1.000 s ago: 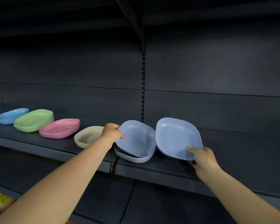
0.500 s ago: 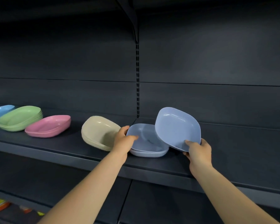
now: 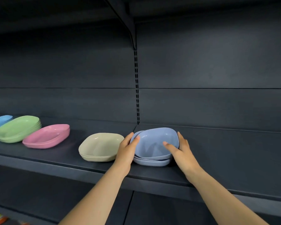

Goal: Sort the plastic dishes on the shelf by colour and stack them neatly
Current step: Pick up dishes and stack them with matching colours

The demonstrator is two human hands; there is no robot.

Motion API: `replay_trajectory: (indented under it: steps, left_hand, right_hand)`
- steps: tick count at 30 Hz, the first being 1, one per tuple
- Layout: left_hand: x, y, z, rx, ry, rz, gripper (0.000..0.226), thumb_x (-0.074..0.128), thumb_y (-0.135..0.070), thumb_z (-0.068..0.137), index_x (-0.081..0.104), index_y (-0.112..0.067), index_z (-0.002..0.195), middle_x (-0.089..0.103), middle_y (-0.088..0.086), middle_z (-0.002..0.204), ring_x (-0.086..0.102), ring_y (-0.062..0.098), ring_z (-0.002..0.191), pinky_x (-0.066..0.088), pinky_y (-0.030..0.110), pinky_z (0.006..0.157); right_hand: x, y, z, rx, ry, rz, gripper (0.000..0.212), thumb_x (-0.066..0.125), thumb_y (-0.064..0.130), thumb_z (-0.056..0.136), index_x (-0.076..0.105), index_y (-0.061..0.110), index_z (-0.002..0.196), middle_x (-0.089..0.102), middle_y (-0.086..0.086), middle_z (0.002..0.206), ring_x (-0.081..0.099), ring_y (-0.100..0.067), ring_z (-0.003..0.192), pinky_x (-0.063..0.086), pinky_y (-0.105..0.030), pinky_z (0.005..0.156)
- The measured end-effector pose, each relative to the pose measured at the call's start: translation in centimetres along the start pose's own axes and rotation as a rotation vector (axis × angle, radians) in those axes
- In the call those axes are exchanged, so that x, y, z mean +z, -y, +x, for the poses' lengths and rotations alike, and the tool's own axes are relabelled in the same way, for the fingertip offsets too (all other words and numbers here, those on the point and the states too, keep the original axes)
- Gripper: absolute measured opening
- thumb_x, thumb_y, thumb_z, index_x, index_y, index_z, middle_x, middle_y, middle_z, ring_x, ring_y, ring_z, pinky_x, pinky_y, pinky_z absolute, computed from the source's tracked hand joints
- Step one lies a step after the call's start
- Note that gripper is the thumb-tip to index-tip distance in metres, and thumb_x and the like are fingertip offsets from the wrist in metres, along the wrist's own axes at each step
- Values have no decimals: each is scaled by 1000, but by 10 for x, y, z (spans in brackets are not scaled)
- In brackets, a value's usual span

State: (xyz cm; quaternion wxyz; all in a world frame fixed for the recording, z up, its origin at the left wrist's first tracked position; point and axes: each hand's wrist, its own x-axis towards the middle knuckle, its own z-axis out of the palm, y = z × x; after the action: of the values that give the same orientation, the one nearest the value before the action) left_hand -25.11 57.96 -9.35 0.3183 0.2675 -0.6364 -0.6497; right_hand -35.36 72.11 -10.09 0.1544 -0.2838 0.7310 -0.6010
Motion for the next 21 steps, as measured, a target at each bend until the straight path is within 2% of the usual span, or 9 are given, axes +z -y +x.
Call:
replay_trajectory:
  steps: [3,6,11,13,17,19,21]
  left_hand:
    - [-2,4,5,-2,7,59,54,56,-14,93,38,-18,144,40,-10,146,35,10,134,27,22,102]
    - [-2,8,9,11,6,118,57,57,-9,92,37,-18,144,39,-9,147,36,11,135,28,22,100]
    - [-1,12,12,41,5,154,58,55,-6,91,36,-18,145,41,-8,145,40,8,124,30,22,96]
    - [-2,12,13,50,-3,168,58,55,-6,91,36,-18,145,41,-8,145,41,8,123,30,23,97]
    - [-1,14,13,76,-21,236,56,55,-14,93,35,-19,145,37,-3,149,36,18,136,30,29,106]
    - [-3,9,12,84,-33,304,54,56,-18,93,37,-15,144,39,1,149,37,21,135,29,32,108]
    - [-6,0,12,94,-41,425,53,59,-20,92,42,-10,142,42,6,147,39,25,134,30,36,111]
  right_hand:
    - [3,1,5,-23,66,-31,79,57,41,91,7,33,152,12,17,155,19,-9,143,20,-32,114]
    - [4,2,7,-33,50,23,84,59,34,92,1,33,152,7,17,157,15,-8,144,18,-28,112]
    - [6,-6,13,-59,67,-192,61,53,32,96,26,19,149,18,12,154,25,-9,139,20,-17,101]
    - [7,-5,12,-61,65,-211,62,53,34,95,26,19,149,18,11,154,26,-9,139,21,-18,104]
    - [2,4,-3,-67,5,-108,69,55,38,93,18,28,151,18,10,156,24,-12,142,22,-30,116]
    - [-16,8,-17,-133,-18,-279,67,53,40,93,20,27,150,19,7,156,21,-15,143,22,-35,117]
    - [-53,13,-35,-229,-18,-568,65,50,42,95,22,23,150,23,4,154,18,-16,143,19,-31,117]
